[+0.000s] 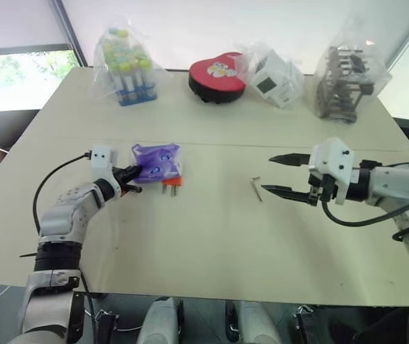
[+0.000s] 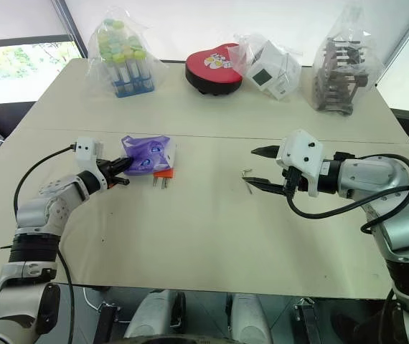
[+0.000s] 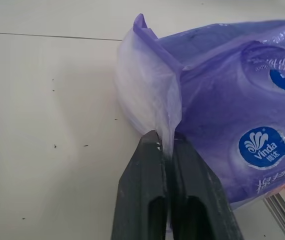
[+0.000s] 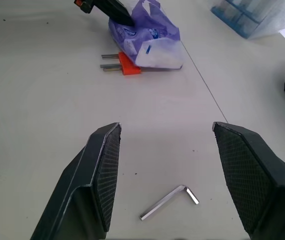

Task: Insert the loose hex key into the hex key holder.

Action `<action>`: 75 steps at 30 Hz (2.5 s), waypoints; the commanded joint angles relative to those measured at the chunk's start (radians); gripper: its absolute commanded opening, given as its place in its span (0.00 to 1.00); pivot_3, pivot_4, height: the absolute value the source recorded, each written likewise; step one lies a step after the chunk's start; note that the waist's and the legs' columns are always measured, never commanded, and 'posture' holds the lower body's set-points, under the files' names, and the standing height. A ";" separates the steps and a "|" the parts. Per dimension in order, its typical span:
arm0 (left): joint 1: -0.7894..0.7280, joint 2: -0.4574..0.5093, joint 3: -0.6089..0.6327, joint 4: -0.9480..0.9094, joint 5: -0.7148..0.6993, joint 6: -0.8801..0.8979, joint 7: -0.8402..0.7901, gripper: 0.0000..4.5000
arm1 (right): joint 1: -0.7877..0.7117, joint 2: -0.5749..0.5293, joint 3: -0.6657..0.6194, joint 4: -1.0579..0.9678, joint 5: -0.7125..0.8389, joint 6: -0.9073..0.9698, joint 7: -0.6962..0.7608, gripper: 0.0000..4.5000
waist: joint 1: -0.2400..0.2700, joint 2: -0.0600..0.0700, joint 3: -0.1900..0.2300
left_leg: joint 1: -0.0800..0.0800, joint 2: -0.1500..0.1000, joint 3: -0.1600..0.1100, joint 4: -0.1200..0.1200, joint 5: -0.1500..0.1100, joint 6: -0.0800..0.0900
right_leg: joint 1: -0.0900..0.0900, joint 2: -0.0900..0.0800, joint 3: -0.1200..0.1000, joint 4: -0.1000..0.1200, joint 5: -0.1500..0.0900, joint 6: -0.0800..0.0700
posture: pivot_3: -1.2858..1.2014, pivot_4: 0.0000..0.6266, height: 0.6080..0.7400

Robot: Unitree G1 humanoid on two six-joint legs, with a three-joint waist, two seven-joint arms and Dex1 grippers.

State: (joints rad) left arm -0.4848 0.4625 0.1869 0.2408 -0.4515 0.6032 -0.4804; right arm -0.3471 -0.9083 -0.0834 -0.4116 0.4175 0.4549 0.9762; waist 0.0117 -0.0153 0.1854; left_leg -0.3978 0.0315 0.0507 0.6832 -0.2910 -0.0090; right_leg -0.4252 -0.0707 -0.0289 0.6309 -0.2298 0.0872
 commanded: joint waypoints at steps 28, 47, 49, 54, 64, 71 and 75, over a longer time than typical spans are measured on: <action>-0.042 0.005 0.409 -0.001 0.121 -0.221 0.716 0.85 | -0.060 0.040 0.029 0.048 -0.012 -0.069 0.037 0.67 | 0.001 -0.006 0.000 | -0.001 0.000 0.000 0.000 0.000 0.000 | 0.000 -0.002 -0.002 0.001 0.000 0.000 | 0.52 0.24 1.00; 0.145 0.060 0.073 -0.499 0.004 -0.015 0.190 0.87 | -0.381 0.240 0.269 0.462 -0.142 -0.266 0.203 0.67 | -0.032 -0.005 0.000 | 0.001 0.000 0.001 0.000 0.000 0.000 | 0.000 0.000 -0.001 0.001 0.000 0.000 | 0.52 0.24 1.00; 0.205 0.134 0.080 -0.524 -0.057 0.035 0.074 0.87 | -0.435 0.303 0.300 0.559 -0.176 -0.326 0.210 0.67 | -0.038 -0.004 0.001 | 0.002 0.002 0.001 -0.001 0.000 0.000 | -0.001 0.002 0.000 0.002 0.000 0.000 | 0.52 0.24 1.00; 0.336 0.257 0.138 -0.593 -0.146 0.096 -0.087 0.87 | -0.536 0.473 0.363 0.815 -0.272 -0.515 0.190 0.67 | -0.029 -0.004 0.001 | 0.002 0.004 0.001 -0.002 0.000 -0.001 | -0.002 0.005 0.000 0.002 0.000 -0.001 | 0.52 0.24 1.00; 0.450 0.312 0.228 -0.706 -0.242 0.197 -0.128 0.87 | -0.648 0.700 0.457 1.242 -0.453 -0.798 0.133 0.67 | -0.032 -0.003 0.001 | 0.001 0.002 0.001 -0.002 0.001 -0.001 | -0.001 -0.003 0.000 0.001 0.001 -0.001 | 0.52 0.24 1.00; 0.490 0.308 0.250 -0.755 -0.258 0.218 -0.112 0.87 | -0.744 0.804 0.456 1.501 -0.571 -0.937 -0.075 0.67 | -0.035 -0.003 0.001 | 0.001 0.002 0.000 -0.002 0.001 -0.003 | -0.002 -0.003 0.000 0.002 0.000 -0.001 | 0.52 0.24 1.00; 0.502 0.303 0.250 -0.772 -0.258 0.221 -0.102 0.87 | -0.769 0.823 0.448 1.570 -0.598 -0.958 -0.107 0.67 | -0.035 -0.003 0.002 | 0.001 0.002 0.000 -0.003 0.001 -0.003 | -0.002 -0.005 0.000 0.002 -0.001 -0.003 | 0.52 0.24 1.00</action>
State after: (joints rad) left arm 0.0136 0.7625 0.4107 -0.4951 -0.6999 0.8249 -0.5880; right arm -1.0859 -0.0937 0.3845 1.1473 -0.1758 -0.4795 0.8847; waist -0.0232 -0.0180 0.1869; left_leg -0.3966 0.0331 0.0511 0.6803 -0.2899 -0.0119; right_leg -0.4273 -0.0776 -0.0293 0.6330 -0.2306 0.0837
